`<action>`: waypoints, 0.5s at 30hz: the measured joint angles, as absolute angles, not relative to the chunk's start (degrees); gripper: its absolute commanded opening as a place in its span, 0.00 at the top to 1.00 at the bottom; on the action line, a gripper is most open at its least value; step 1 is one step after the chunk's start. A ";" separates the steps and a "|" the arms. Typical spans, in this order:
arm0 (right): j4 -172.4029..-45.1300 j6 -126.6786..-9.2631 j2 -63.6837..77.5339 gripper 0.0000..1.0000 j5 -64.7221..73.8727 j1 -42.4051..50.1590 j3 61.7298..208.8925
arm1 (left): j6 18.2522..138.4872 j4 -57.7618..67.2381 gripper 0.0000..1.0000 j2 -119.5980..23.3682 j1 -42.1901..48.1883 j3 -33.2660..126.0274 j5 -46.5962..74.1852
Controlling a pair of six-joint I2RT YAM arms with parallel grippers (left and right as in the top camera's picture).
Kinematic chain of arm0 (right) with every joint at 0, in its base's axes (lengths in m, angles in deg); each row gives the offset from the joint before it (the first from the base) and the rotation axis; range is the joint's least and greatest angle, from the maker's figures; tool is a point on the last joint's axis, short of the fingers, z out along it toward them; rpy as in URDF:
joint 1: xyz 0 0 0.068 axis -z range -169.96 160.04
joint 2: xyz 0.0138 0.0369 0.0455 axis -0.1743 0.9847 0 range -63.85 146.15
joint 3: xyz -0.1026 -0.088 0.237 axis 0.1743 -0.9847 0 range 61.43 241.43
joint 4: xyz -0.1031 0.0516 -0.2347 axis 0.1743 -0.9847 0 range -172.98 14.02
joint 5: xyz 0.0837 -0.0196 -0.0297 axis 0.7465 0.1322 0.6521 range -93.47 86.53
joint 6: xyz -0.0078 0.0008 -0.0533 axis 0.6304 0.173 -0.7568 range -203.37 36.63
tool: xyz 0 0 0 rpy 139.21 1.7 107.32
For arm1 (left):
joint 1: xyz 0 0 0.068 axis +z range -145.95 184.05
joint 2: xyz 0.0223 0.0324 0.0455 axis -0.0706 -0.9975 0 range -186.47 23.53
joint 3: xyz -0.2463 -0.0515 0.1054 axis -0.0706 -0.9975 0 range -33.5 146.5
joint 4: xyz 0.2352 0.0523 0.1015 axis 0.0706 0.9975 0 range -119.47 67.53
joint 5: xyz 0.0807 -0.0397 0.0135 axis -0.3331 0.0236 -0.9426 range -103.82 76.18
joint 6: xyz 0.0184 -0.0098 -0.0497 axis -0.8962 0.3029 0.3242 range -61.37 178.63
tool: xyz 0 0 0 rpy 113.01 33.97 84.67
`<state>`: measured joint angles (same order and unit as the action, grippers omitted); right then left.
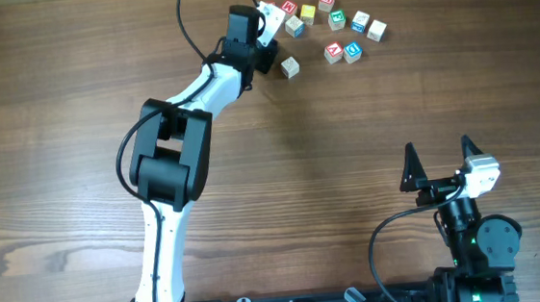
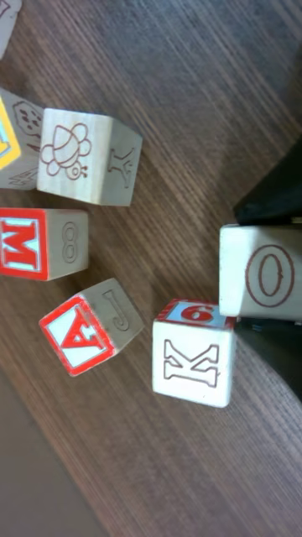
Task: Form a tower
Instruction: 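Lift the white block out of the cluster with the left gripper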
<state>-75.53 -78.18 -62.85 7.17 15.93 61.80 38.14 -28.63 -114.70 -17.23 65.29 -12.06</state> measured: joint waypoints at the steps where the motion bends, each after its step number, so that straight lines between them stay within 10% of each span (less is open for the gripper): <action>1: -75.53 -78.18 -62.85 0.00 7.14 15.93 61.80 | 38.01 -28.58 0.74 -114.83 -17.23 65.66 -12.06; 15: -75.55 -78.18 -62.88 0.00 7.17 15.93 61.80 | 38.25 2.04 0.75 -107.86 -19.68 78.97 -12.94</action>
